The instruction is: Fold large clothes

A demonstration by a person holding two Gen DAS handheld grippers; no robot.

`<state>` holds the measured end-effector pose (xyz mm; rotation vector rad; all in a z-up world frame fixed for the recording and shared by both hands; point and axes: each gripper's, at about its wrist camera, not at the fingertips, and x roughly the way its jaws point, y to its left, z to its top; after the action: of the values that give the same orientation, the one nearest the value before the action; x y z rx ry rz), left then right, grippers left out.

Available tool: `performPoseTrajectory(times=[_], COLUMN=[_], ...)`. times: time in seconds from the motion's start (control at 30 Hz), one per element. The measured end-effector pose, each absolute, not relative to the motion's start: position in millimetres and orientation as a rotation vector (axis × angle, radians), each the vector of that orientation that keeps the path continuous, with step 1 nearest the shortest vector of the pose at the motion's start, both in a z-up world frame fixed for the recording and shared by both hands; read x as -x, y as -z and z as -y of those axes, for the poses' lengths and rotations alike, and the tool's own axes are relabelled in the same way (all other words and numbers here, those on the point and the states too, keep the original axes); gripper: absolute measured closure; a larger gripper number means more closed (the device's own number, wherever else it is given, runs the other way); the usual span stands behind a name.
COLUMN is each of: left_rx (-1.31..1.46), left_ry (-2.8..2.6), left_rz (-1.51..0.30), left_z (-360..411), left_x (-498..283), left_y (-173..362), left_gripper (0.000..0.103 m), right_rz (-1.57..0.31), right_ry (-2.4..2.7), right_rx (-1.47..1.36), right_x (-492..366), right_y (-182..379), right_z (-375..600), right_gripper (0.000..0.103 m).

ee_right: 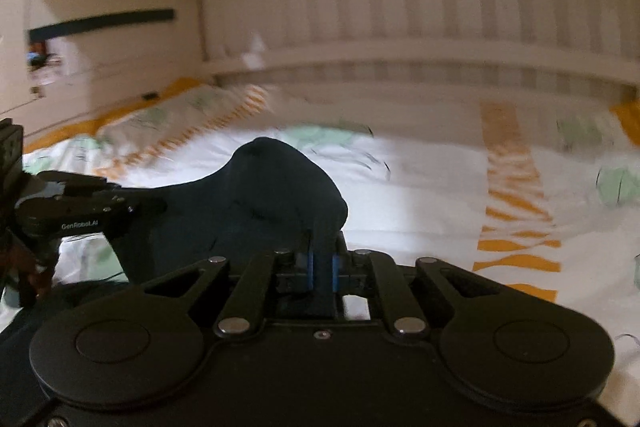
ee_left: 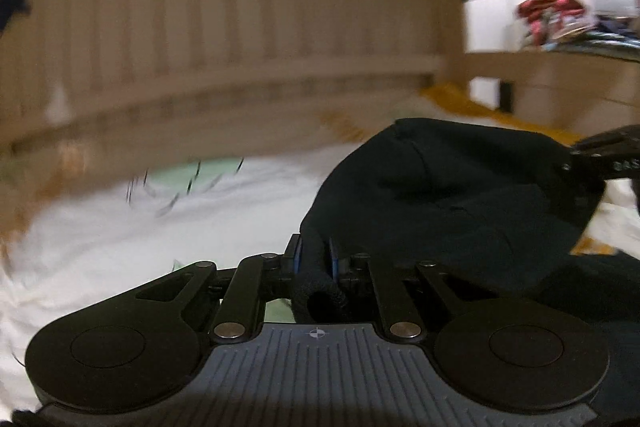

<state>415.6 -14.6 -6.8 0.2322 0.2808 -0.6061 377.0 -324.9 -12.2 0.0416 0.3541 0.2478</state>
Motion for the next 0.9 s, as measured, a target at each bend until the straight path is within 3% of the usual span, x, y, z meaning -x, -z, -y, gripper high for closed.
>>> performPoseTrajectory(times=[0.17,0.33,0.5,0.53,0.57,0.6,0.67,0.9], left_rx=[-0.391,-0.402,-0.357,-0.327,-0.284,-0.218,-0.078,0.446], left_ry=[0.693,0.705,0.689,0.687,0.687,0.693,0.708,0.721], left_rz=[-0.217,-0.336,-0.493,-0.515,-0.539,-0.569,-0.617,-0.796], left_z=[13.9,7.7,-4.5,-8.5,-11.8,-17.2,-28.3,-38.2], left_x=[-339.1,-303.3,-294.1,-293.9,-294.5,-297.5,-306.5,-355.5], left_y=[13.4,32.7,36.2,31.8,25.8,18.6,7.8,-9.8], left_gripper=[0.09,0.088,0.086,0.082,0.071,0.065,0.039,0.008], right_rz=[-0.322,-0.441,-0.541,-0.552,-0.56,-0.566,-0.578,-0.661], right_ry=[-0.298,-0.29,-0.245,-0.233,-0.222,-0.214,-0.213,-0.245], right_rx=[0.089,0.072,-0.029,-0.071,-0.108,-0.154,-0.257,-0.643], right_x=[-308.7,-274.5,-259.7,-257.5,-255.6,-253.4,-247.4,-249.0], right_y=[11.5,36.6,45.8,42.6,38.9,33.8,25.0,14.4], right_z=[310.9,305.5,309.2,313.2,316.8,320.6,332.0,351.1], right_gripper=[0.09,0.088,0.078,0.078,0.073,0.055,0.033,0.022])
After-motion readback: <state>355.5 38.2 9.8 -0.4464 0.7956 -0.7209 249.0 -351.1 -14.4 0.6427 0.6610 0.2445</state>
